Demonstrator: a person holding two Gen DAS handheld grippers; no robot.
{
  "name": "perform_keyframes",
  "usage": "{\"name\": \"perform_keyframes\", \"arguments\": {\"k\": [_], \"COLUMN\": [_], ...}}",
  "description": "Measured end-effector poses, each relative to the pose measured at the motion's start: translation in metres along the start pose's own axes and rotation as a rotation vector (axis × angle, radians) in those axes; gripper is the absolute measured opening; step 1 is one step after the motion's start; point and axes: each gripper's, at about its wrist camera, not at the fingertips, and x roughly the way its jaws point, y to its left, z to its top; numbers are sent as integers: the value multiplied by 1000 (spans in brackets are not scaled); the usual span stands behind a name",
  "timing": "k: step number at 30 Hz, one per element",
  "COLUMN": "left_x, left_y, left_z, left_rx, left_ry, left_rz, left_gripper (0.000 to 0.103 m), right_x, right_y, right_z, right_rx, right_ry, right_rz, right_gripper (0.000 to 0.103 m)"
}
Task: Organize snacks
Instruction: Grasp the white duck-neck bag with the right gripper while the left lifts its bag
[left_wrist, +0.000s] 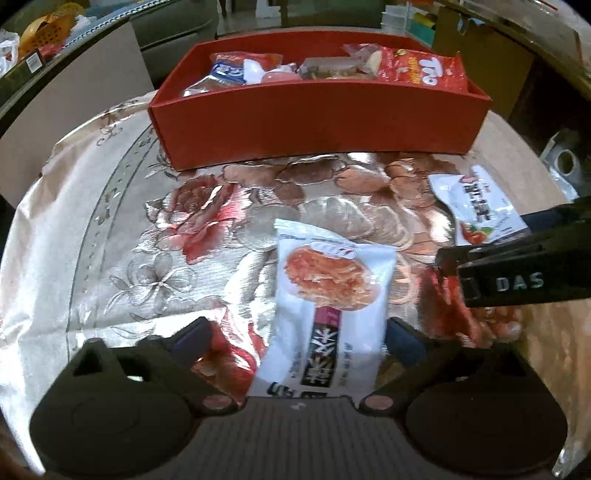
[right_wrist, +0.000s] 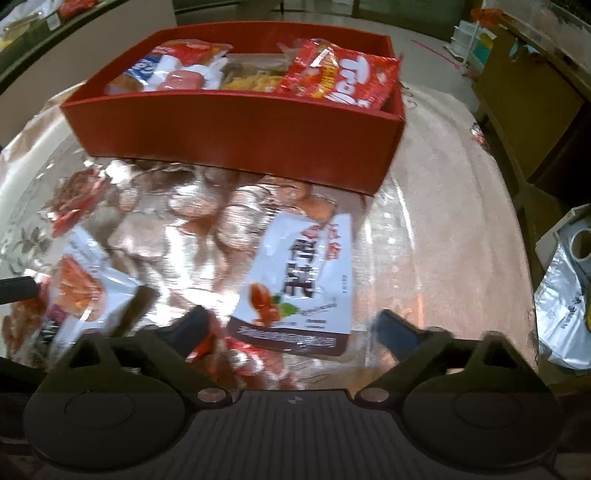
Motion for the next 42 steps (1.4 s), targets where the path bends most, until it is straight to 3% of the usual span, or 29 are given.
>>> {"name": "perform_keyframes", "arguments": {"k": [2, 4, 5, 7, 8, 13, 20, 23, 24, 25, 27, 33, 35, 42], "left_x": [-4, -9, -11, -13, -13, -16, -19, -20, -19, -18, -14, -11, -11, -8], "left_y": [-3, -7, -9, -10, -10, -4, 4, 7, 8, 8, 8, 11, 11, 12], "left_z": [1, 1, 1, 0, -1, 0, 0, 0, 0, 0, 1, 5, 6, 7], "left_rx": [15, 34, 42, 46, 52, 32, -10, -28, -31, -33, -37, -62, -64, -63], "left_ry": [1, -6, -3, 10, 8, 11, 9, 7, 10, 14, 26, 33, 34, 33], "left_rz": [-18, -26, -40, -52, -52, -68, -77, -83, -84, -85, -87, -115, -120, -128], "left_gripper": [74, 53, 49, 47, 47, 40, 39, 39, 39, 39, 39, 39, 39, 39], "right_x": [-5, -7, -9, -13, -14, -17, -30, -32, -33, -33, -34, -31, -22, 16], "right_y": [7, 11, 12, 10, 8, 1, -11, -20, -24, -28, -39, -68, -62, -35], "right_z": [2, 2, 2, 1, 0, -9, -9, -5, -2, 1, 6, 18, 27, 51], "right_rx": [-14, -1, 3, 23, 44, 79, 140, 165, 175, 191, 265, 478, 467, 389], "right_ry": [4, 13, 16, 24, 33, 44, -2, -28, -32, -26, -35, -53, -44, 5], "right_rz": [4, 10, 11, 29, 55, 48, 80, 84, 92, 100, 93, 203, 199, 109], "right_gripper": [72, 60, 55, 33, 29, 23, 23, 29, 36, 55, 78, 84, 89, 86]}}
